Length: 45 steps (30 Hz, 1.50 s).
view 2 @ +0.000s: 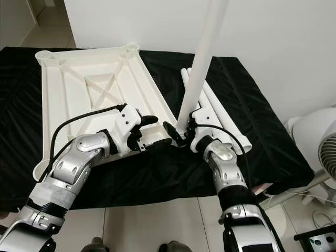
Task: Building children table
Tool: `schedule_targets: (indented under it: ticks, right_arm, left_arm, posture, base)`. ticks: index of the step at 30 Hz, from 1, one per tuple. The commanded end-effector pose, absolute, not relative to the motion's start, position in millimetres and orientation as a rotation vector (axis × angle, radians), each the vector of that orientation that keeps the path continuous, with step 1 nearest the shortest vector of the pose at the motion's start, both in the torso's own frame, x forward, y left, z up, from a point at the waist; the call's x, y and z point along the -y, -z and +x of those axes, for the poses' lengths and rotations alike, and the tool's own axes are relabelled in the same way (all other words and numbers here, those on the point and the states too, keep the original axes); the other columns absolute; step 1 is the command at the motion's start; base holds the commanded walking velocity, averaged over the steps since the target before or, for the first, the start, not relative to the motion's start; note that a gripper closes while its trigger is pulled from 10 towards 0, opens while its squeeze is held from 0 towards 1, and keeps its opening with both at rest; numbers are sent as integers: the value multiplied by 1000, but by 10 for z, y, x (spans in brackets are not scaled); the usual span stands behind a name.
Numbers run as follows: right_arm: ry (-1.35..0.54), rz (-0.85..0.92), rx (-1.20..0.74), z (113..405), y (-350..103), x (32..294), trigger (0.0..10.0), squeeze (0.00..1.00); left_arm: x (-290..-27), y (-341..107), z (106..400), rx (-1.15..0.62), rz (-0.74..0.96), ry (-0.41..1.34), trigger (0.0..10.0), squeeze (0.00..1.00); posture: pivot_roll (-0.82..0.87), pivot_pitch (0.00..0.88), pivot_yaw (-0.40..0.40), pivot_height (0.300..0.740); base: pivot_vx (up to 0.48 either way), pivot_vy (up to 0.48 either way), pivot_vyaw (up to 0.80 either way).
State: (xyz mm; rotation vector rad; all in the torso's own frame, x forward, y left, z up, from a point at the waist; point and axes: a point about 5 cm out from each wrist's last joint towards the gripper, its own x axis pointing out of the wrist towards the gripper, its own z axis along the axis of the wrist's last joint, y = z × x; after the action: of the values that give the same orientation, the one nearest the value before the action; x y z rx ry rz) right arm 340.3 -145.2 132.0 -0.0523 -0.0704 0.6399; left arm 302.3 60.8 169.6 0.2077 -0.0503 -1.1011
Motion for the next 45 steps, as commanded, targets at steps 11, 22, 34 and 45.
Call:
schedule_targets:
  ticks: [11,22,34,45]
  right_arm:
    - [-624,-19,34,3359,-1212,1491,10000,0]
    - [-416,21,21,3355,-1140,1367,10000,0]
    - [13,140,19,3329,-1255,993,10000,0]
    - [-21,123,59,3272,-1357,882,10000,514]
  left_arm:
    - [-566,-1702,3017,58,200,1115,10000,0]
    - [-566,-1697,3016,55,195,1117,10000,0]
    - [-584,-1687,3007,47,186,1110,10000,0]
    - [-588,-1686,3014,45,190,1113,10000,0]
  posture:
    - [63,0,-85,740]
    - [55,0,-85,740]
    - [49,0,-80,740]
    - [45,0,-77,740]
  base:
    - [0,0,0]
    - [0,0,0]
    - [0,0,0]
    - [0,0,0]
